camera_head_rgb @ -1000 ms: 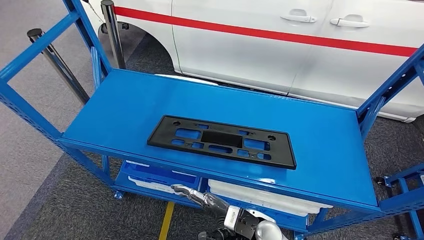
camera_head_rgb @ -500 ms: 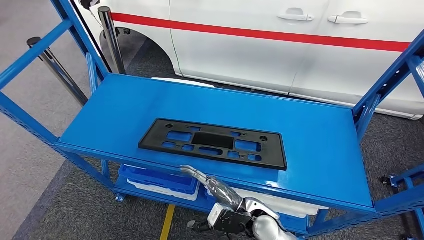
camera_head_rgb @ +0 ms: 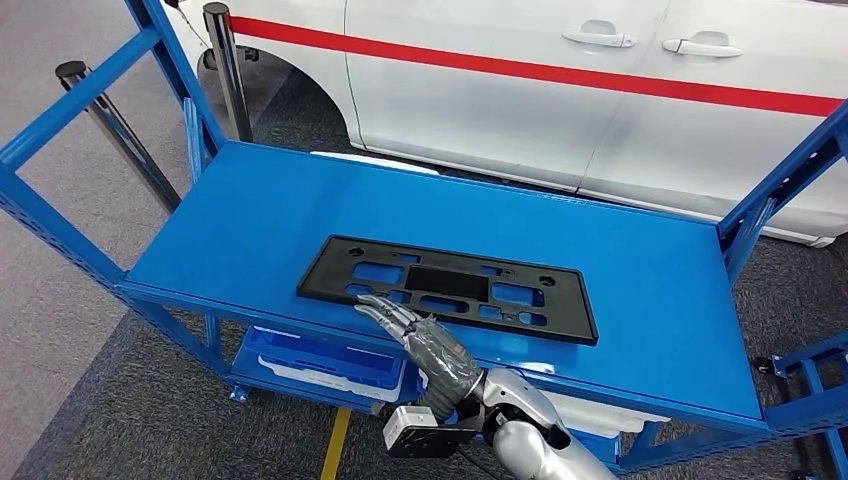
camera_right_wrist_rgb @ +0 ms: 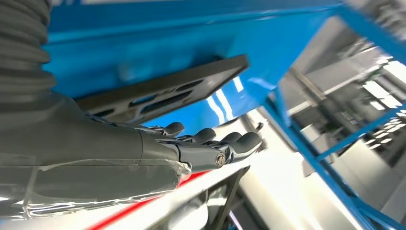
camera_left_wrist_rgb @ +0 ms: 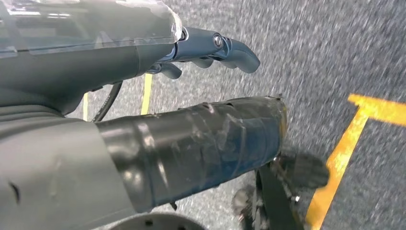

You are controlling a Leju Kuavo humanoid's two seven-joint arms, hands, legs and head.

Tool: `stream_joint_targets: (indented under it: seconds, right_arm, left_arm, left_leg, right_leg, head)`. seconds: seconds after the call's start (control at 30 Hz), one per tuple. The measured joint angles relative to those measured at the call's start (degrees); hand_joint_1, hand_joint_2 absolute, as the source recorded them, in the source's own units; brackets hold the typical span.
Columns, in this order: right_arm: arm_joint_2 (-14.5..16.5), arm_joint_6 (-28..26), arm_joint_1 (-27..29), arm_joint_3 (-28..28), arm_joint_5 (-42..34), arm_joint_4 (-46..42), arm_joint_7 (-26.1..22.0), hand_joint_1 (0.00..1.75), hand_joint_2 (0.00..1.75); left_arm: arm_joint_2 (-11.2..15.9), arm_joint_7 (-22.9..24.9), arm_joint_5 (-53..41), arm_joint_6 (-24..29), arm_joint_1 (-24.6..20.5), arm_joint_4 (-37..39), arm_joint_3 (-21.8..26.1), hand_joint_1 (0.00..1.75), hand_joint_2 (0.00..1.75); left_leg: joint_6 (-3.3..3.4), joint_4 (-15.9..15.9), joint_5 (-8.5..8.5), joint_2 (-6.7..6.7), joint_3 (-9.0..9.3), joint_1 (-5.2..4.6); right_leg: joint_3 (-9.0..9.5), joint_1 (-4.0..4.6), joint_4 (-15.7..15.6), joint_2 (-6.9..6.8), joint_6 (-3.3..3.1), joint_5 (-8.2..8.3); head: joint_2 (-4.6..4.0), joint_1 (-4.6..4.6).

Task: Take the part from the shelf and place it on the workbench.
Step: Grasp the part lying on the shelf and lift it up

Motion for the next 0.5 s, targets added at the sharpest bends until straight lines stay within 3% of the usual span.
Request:
stream_joint_targets:
  seconds: [0.03, 0.07, 0.1, 0.17, 0.23, 0.27, 0.4, 0.43, 0.5]
  right_arm:
    - [-0.29, -1.07, -0.08, 0.2, 1.51, 0.08, 0.74, 0.0, 1.75]
    - [-0.6, -2.19, -0.21, 0.4, 3.1, 0.19, 1.49, 0.0, 1.75]
    - [-0.85, -3.29, -0.42, 0.6, 4.61, 0.3, 2.19, 0.0, 1.75]
    - [-1.15, -4.86, -1.04, 0.85, 6.73, 0.44, 3.2, 0.0, 1.75]
    - [-1.25, -6.46, -1.77, 1.02, 8.9, 0.61, 4.31, 0.0, 1.75]
    - [-1.31, -7.58, -2.13, 1.15, 10.41, 0.81, 5.12, 0.0, 1.75]
    - [-1.6, -11.48, -3.32, 1.92, 16.15, 2.16, 8.21, 0.0, 1.75]
    - [-1.62, -11.97, -3.64, 2.16, 17.04, 2.56, 8.72, 0.0, 1.75]
    - [-1.66, -12.52, -4.11, 2.59, 18.28, 3.46, 9.52, 0.0, 1.75]
  left_arm:
    - [0.0, 0.01, 0.15, 0.02, 0.02, 0.0, -0.11, 0.0, 0.0]
    - [-0.01, 0.01, 0.3, 0.05, 0.06, 0.0, -0.22, 0.0, 0.0]
    - [-0.01, 0.02, 0.41, 0.09, 0.09, 0.0, -0.33, 0.0, 0.0]
    - [-0.05, 0.02, 0.56, 0.13, 0.11, 0.0, -0.52, 0.0, 0.0]
    - [-0.13, 0.0, 0.68, 0.13, 0.04, 0.0, -0.71, 0.0, 0.0]
    - [-0.16, -0.02, 0.81, 0.14, 0.0, 0.0, -0.82, 0.0, 0.0]
    - [-0.23, -0.14, 1.39, 0.15, 0.0, 0.0, -1.09, 0.0, 0.0]
    - [-0.27, -0.18, 1.45, 0.15, -0.01, 0.0, -1.11, 0.0, 0.0]
    - [-0.32, -0.22, 1.59, 0.18, -0.02, 0.0, -1.19, 0.0, 0.0]
  left_leg:
    - [0.04, 0.03, -0.03, -0.02, 0.0, -0.02]
    - [0.06, 0.1, -0.08, -0.04, 0.01, -0.04]
    - [0.03, 0.2, -0.15, -0.08, 0.03, -0.05]
    - [-0.2, 0.51, -0.39, -0.16, 0.07, -0.05]
    - [-0.68, 0.85, -0.67, -0.2, -0.06, -0.25]
    - [-0.97, 0.93, -0.73, -0.2, -0.15, -0.34]
    - [-2.24, 2.01, -1.62, -0.12, -0.63, -0.22]
    - [-2.51, 4.05, -2.9, -0.1, -1.52, -0.16]
    - [-2.91, 11.03, -6.43, -0.08, -4.81, -0.08]
  right_leg:
    - [-1.53, -0.03, 2.95, 0.0, 0.09, -0.82]
    - [-2.31, -0.05, 4.22, -0.01, 0.1, -0.65]
    - [-2.03, -0.06, 3.27, -0.02, 0.04, 0.64]
    - [1.22, -0.07, -3.97, -0.04, -0.3, 4.95]
    - [4.16, 0.13, -10.45, -0.02, -0.75, 7.19]
    - [4.7, 0.22, -11.85, 0.04, -0.96, 7.31]
    - [5.01, 0.12, -12.68, 0.15, -2.1, 7.41]
    - [5.17, 0.0, -12.86, 0.08, -2.41, 7.48]
    - [5.28, 0.04, -12.91, -0.08, -2.79, 7.4]
  head:
    - [0.0, 0.01]
    - [0.0, 0.0]
    - [0.0, 0.01]
    - [0.0, 0.02]
    - [0.0, -0.01]
    - [0.0, -0.02]
    - [0.0, -0.05]
    - [0.0, -0.05]
    - [0.0, -0.06]
